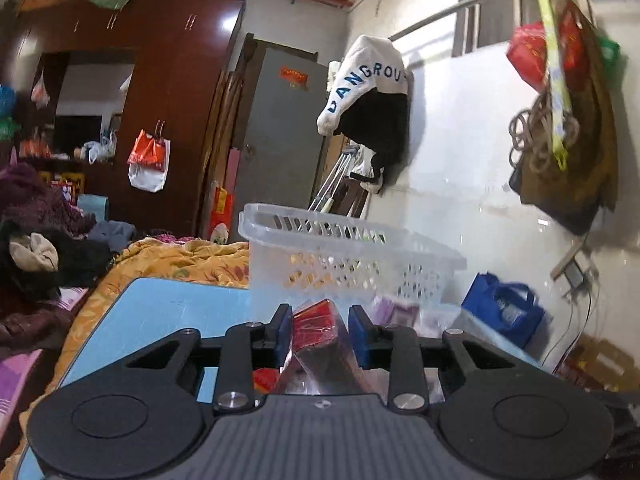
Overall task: Organize objects
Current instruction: 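Lift both held boxes over the white basket and open both tools to drop them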
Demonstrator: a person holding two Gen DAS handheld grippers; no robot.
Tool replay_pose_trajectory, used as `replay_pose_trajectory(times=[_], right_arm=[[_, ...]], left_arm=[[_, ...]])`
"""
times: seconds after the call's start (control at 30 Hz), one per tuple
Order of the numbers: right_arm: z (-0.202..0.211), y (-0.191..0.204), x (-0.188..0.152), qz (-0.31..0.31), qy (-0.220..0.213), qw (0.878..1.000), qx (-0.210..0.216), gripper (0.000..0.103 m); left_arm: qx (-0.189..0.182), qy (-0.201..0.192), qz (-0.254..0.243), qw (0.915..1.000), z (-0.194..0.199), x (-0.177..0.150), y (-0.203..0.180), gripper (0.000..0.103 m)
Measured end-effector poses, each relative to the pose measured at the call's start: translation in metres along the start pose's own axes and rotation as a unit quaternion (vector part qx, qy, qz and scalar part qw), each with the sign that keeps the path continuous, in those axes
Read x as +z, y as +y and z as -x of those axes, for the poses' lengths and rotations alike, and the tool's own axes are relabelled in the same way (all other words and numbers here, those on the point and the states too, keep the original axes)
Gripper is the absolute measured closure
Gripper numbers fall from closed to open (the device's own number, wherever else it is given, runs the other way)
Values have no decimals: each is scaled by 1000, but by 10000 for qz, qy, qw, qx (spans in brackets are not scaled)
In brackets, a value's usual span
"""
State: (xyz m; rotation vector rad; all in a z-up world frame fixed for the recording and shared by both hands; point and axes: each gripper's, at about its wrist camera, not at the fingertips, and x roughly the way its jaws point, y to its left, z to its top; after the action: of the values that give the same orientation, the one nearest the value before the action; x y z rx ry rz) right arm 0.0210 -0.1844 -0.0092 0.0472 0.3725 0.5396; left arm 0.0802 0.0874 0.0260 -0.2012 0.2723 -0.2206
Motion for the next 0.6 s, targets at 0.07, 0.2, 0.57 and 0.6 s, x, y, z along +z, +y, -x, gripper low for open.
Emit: replay_pose_trajectory(times=[0.07, 0.2, 0.57, 0.6], right_arm=[[3, 0, 12, 32, -85, 10000, 14, 34], [0, 1, 50, 204, -345, 9992, -20, 34], [-137, -30, 179, 617, -315, 9930, -953, 34], [-147, -33, 180, 611, -235, 9927, -1011, 34]], left_arm=[[-70, -1, 118, 9999, -2, 6, 2, 69], [-140, -114, 190, 9997, -11, 30, -1, 69], [253, 339, 440, 9981, -133, 119, -4, 69], [320, 422, 493, 9974, -143, 117, -2, 69]])
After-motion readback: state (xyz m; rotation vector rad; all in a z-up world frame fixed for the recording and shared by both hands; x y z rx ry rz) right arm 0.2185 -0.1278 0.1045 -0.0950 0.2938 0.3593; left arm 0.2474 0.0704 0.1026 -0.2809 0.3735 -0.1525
